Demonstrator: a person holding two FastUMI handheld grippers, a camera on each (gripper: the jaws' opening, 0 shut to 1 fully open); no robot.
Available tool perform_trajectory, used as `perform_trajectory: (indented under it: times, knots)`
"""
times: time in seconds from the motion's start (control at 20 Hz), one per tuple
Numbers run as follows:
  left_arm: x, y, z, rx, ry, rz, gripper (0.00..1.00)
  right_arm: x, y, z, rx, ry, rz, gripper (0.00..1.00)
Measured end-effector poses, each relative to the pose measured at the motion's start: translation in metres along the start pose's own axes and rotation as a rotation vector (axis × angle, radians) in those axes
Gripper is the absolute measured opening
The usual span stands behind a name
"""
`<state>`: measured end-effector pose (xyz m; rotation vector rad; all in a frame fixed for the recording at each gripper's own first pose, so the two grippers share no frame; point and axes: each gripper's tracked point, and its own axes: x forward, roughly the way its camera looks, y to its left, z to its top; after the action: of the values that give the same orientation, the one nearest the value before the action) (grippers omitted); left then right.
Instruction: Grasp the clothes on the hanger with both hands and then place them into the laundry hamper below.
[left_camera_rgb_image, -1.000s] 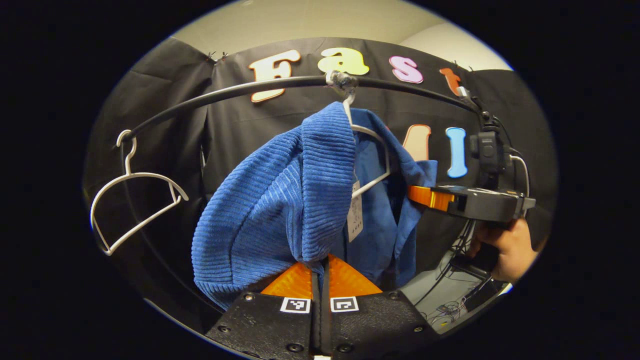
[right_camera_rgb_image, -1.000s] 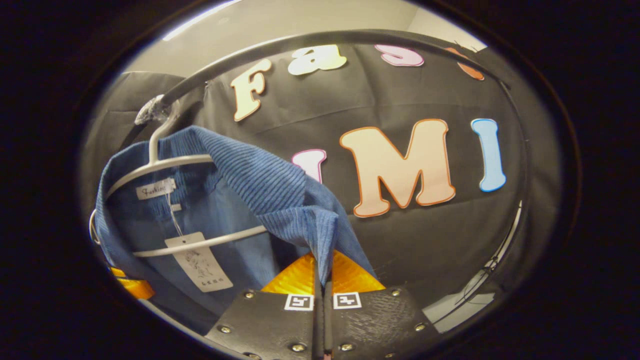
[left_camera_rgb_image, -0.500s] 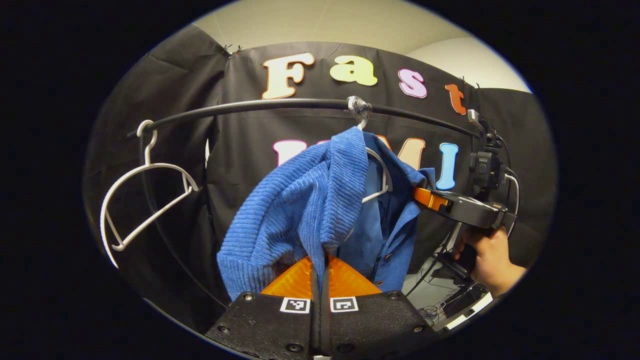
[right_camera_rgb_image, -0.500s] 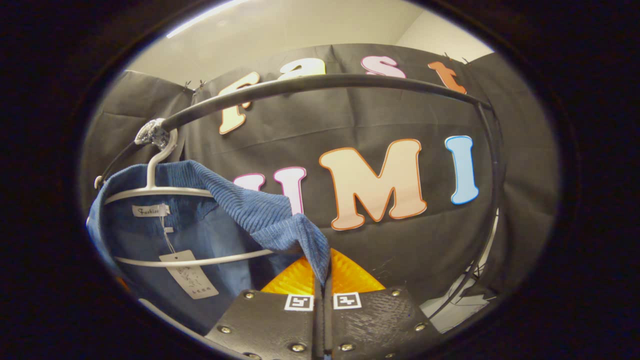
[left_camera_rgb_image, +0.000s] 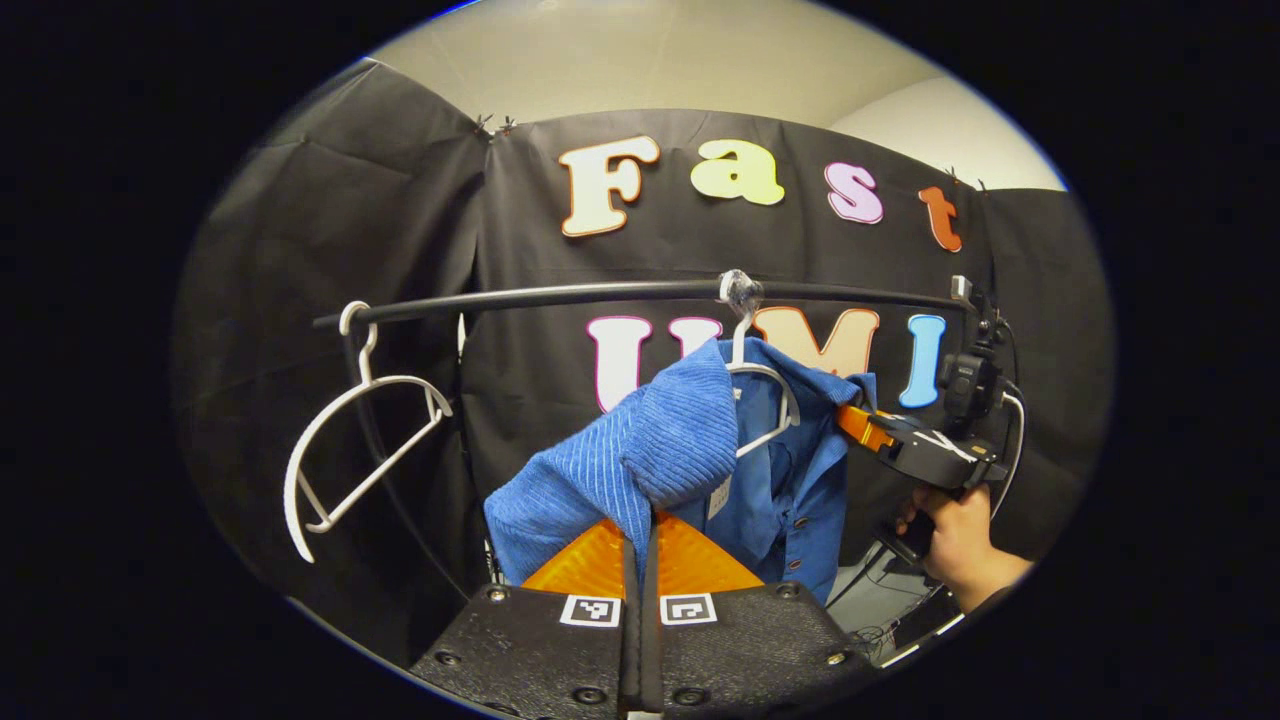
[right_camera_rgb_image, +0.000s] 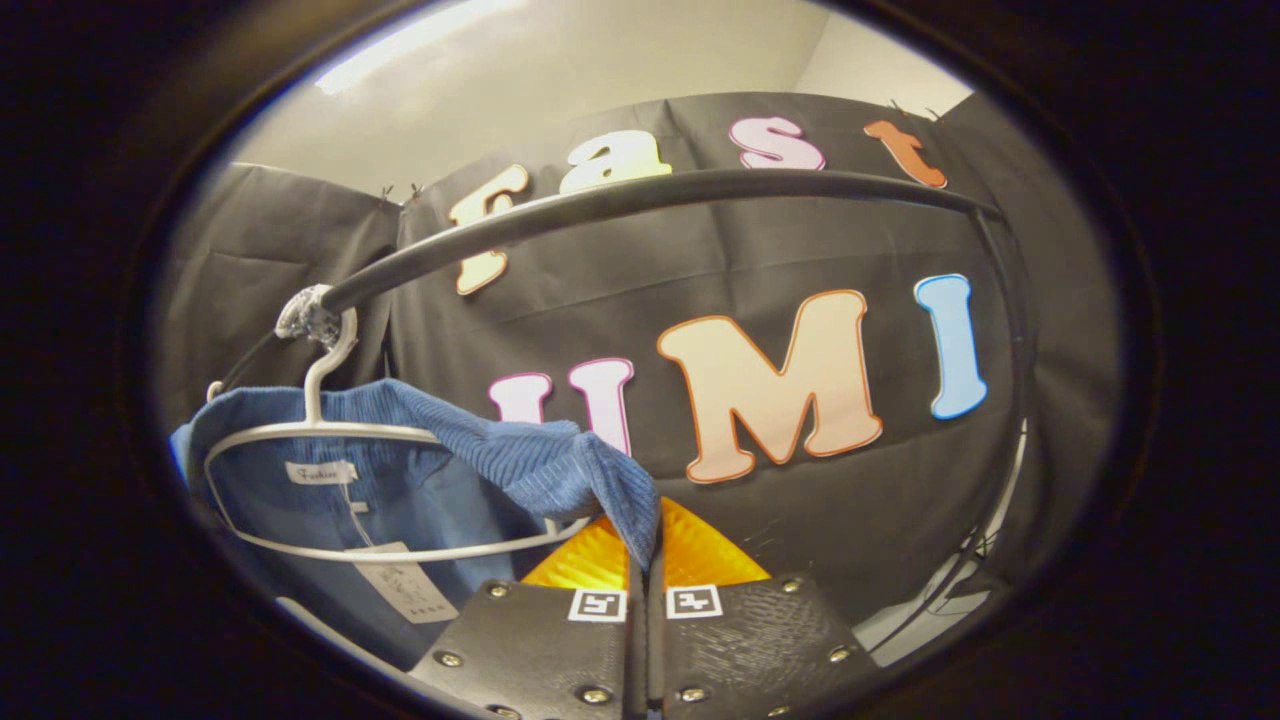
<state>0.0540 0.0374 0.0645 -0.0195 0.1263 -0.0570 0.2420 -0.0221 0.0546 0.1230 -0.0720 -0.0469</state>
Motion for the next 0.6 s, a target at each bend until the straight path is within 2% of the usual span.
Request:
perform_trajectory:
  times: [0.15, 0.3, 0.5, 0.6]
  knots:
    - [-0.005, 0.001, 0.010, -0.014, -0.009, 0.038, 0.00, 0.008, 0.007, -0.003, -0.051, 0.000, 0.040, 0.00]
    - [-0.006, 0.012, 0.023, 0.004, -0.030, 0.076, 0.00, 0.023, 0.002, 0.000, -0.064, -0.017, 0.036, 0.00]
    - [-0.002, 0.028, 0.026, 0.023, -0.002, 0.086, 0.01, 0.056, -0.007, 0.001, -0.031, -0.008, 0.006, 0.00]
    - [-0.001, 0.031, 0.026, 0.014, -0.001, 0.063, 0.01, 0.070, -0.007, 0.003, -0.020, -0.016, 0.008, 0.00]
